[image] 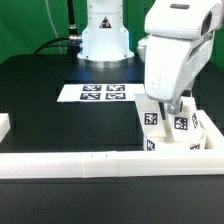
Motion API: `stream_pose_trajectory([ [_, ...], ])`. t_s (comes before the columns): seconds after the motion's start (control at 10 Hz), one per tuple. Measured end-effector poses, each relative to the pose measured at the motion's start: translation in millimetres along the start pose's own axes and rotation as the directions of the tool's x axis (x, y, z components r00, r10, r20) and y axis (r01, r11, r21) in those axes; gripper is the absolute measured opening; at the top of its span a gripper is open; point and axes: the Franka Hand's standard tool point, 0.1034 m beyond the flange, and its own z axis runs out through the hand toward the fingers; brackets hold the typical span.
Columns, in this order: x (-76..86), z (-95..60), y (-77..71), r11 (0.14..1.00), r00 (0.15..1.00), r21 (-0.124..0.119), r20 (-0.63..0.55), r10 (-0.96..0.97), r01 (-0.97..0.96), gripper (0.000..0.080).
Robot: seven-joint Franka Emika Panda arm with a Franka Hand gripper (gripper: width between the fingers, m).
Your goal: Assemble stool
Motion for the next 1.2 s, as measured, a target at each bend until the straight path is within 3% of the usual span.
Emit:
stream_pose_trajectory([
  [0.4, 3.0, 1.0, -4.4, 0.933, 0.933, 0.020, -0.008, 0.359, -0.359, 0.0334],
  [0.9, 6.9, 1.3, -7.5, 0.741, 0.742, 0.043, -0.006, 0.671, -0.670, 0.0334],
  [1.0, 8.5, 1.3, -8.8, 0.660, 0.661, 0.052, -0.001, 0.750, -0.749, 0.0334],
  [1.2, 9.6, 1.3, -9.7, 0.578, 0.579, 0.057, 0.005, 0.815, -0.814, 0.0334],
])
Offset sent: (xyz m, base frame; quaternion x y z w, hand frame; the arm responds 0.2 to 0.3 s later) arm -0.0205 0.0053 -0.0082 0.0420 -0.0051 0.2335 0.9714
